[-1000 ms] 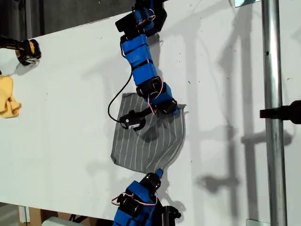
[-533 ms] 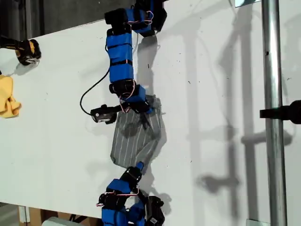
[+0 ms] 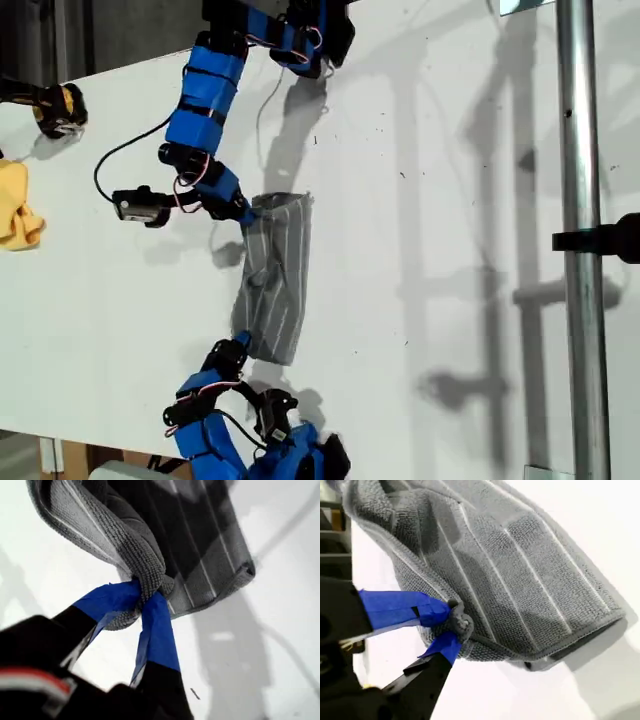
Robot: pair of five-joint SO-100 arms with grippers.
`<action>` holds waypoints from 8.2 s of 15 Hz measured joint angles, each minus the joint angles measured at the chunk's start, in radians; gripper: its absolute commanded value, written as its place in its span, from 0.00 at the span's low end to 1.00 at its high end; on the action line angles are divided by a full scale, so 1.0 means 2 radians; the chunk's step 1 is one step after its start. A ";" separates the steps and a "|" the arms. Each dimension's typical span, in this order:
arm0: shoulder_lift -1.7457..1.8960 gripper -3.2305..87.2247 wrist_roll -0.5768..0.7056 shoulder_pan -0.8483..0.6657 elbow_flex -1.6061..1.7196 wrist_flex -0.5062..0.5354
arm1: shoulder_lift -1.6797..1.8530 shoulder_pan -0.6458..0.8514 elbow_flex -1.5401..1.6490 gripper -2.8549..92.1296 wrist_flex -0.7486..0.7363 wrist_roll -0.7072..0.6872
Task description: Grasp corners of a towel and fold twice.
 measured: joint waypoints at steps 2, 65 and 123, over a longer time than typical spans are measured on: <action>-0.019 0.03 0.016 -0.035 -0.028 -0.003 | 0.000 0.029 0.000 0.03 0.000 -0.020; 0.785 0.23 -0.272 0.114 0.581 -0.011 | 0.574 -0.041 0.703 0.44 -0.107 0.276; 0.785 0.24 -0.281 0.117 0.577 0.021 | 0.052 0.038 0.079 0.17 -0.239 0.106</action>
